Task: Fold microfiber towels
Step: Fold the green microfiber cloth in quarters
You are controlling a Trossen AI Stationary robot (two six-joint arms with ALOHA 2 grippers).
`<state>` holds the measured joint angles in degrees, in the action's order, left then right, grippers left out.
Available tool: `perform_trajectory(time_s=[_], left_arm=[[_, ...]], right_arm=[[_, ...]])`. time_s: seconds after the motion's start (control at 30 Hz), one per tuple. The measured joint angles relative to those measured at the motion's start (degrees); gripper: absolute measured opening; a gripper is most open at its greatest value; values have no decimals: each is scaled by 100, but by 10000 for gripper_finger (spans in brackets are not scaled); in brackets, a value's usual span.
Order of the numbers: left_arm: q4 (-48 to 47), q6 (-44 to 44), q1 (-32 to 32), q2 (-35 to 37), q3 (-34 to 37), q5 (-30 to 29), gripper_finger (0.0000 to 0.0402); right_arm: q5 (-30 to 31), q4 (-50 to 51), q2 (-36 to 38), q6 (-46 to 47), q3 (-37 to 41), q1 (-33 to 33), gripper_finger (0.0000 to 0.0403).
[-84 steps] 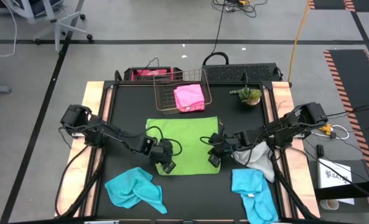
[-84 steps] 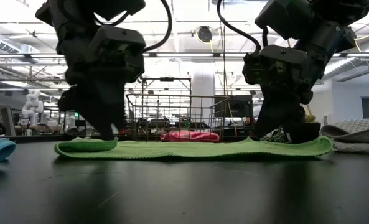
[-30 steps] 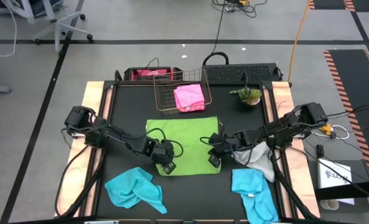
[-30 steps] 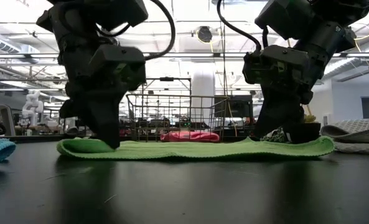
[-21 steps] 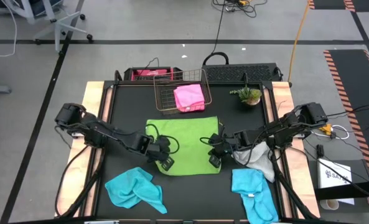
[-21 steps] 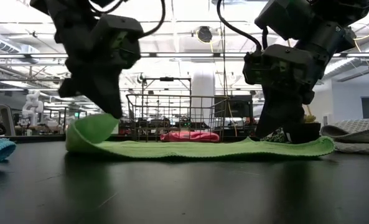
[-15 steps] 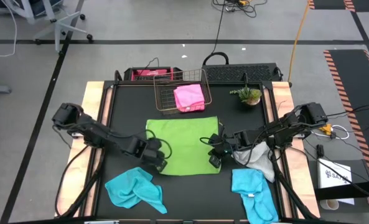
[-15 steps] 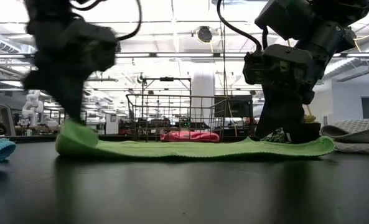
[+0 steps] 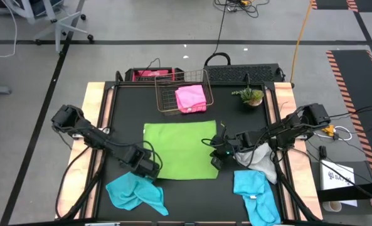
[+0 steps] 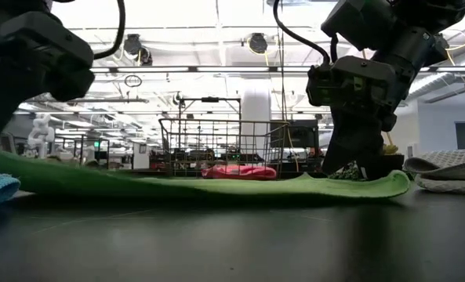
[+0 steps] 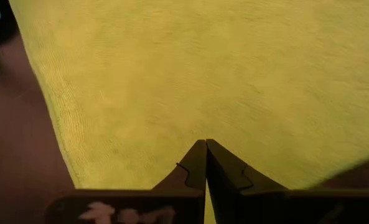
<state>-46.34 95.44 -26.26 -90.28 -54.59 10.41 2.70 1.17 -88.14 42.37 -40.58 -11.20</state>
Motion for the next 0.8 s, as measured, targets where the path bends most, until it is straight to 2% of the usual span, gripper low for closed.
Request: perform_trajectory(time_s=[0.1,0.3,0.53,0.67,0.8], left_arm=[[1,243,-16,0,0,200,2],[116,164,12,0,0,60,9],[207,-86,141,-26,-2,-199,71],[90,-156,194,-26,-2,-7,103],[-473,-120,176,-26,-4,492,116]], right_arm=[[0,0,0,-65,0,0,0],[-1,0,0,-270,0,0,0],[-3,0,0,-382,0,0,0],[-4,0,0,-497,0,0,0],[-4,-2,0,-599,0,0,0]])
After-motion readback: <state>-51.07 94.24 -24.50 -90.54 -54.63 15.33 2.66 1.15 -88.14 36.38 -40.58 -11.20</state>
